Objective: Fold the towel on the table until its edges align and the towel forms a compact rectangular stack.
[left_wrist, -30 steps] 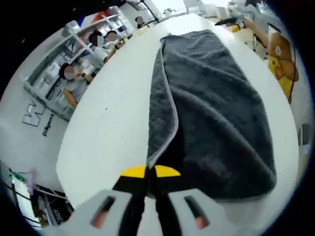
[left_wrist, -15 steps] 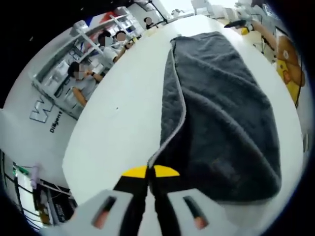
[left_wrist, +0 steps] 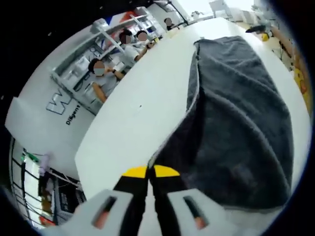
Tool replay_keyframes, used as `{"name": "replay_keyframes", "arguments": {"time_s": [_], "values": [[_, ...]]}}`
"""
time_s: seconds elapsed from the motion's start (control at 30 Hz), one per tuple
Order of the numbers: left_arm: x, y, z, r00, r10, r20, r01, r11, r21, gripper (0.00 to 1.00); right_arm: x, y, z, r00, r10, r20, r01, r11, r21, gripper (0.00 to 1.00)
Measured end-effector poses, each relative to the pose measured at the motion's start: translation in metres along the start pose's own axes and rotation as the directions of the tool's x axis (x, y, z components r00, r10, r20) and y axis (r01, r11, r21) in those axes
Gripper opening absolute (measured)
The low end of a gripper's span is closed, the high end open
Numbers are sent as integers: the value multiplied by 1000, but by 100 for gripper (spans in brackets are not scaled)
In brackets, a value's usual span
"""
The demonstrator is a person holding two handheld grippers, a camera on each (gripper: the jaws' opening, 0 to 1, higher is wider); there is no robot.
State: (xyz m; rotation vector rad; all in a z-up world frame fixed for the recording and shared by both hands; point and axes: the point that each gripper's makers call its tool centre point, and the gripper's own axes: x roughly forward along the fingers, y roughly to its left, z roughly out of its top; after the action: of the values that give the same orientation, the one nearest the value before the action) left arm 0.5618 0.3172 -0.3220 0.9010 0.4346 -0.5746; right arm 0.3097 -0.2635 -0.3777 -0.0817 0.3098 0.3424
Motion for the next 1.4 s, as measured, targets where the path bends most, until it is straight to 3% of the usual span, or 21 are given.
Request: {"name": "replay_keyframes", "arguments": {"time_s": [0.17,0.63,1.1,1.4], "values": [[3,12,-4,998,67,-8,-67,997,-34,4,-1,-1,-1,1000,-4,-1,4,1000,3,93],[21,19,-18,991,122,-54,-127,988,-89,4,-4,-1,-1,1000,-9,-4,9,1000,-1,93],[42,22,-36,981,156,-112,-170,976,-136,5,-5,-2,-1,1000,-10,-5,10,1000,0,93],[59,17,-49,977,136,-162,-158,978,-137,5,-7,0,2,1000,-7,-3,7,1000,-11,93]]}}
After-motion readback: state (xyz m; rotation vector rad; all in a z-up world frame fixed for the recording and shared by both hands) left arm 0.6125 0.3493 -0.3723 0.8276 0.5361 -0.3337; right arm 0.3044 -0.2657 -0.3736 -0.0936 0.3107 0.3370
